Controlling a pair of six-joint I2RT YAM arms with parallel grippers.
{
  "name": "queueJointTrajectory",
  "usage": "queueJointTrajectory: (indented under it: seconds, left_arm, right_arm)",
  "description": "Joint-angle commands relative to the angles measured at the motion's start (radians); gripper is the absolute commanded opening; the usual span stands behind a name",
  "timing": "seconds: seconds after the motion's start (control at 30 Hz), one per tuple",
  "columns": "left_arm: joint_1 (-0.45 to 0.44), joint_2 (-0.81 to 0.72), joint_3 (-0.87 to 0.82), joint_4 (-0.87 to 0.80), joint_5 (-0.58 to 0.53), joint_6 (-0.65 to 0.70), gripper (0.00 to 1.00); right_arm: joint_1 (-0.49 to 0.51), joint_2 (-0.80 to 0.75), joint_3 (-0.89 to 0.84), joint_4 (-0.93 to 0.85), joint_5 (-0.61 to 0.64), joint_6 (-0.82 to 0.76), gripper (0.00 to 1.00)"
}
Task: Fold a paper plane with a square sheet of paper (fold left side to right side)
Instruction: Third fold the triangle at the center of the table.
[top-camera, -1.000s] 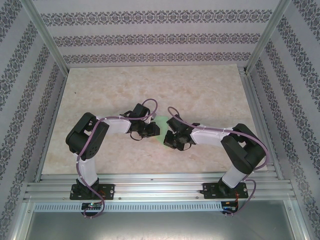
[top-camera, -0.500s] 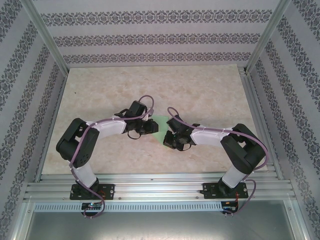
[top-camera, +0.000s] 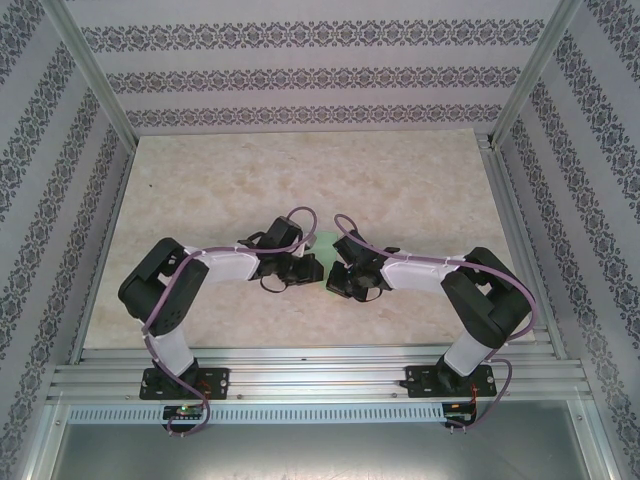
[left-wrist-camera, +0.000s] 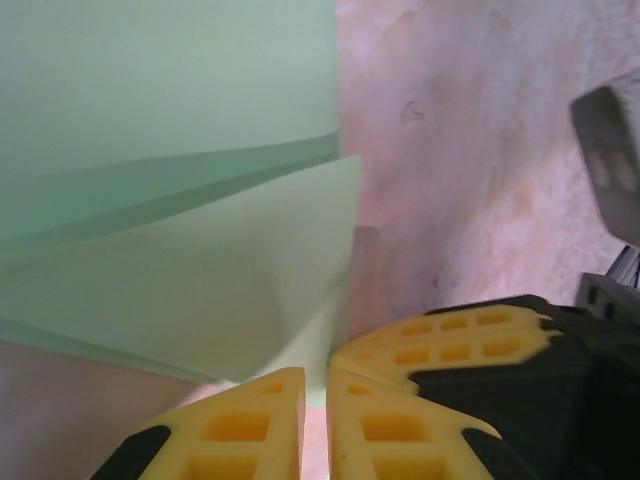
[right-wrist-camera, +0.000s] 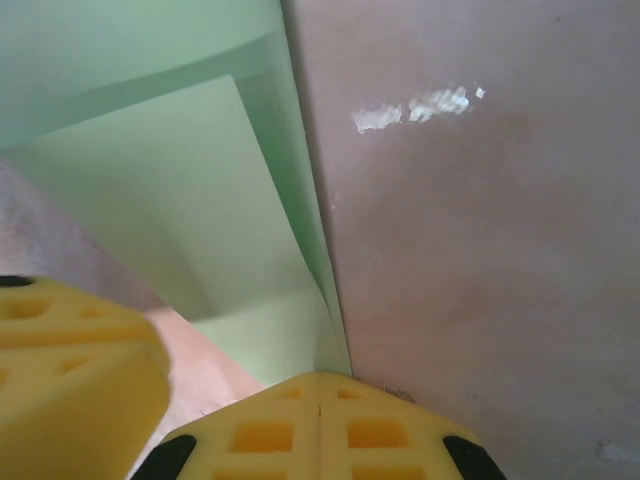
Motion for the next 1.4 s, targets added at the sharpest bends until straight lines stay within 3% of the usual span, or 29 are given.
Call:
queueJointTrajectory:
  seconds: [0.0, 0.63, 1.37]
  left_arm:
    - [-0.019, 0.032, 0.005, 0.080, -0.001, -0.035, 0.15]
    - [0.004, 0.041, 0.043, -0.100, -0.286, 0.079, 0.17]
    - [0.187, 0.066, 0.044, -0.072, -0.361, 0.159, 0.24]
  right_arm:
    - [0.012, 0.050, -0.026, -0.155, 0.043, -0.027, 0.04]
    - [0.024, 0.076, -0.007, -0.205, 0.074, -0.044, 0.04]
    - [0.031, 0.080, -0.012, -0.203, 0.076, -0.041, 0.04]
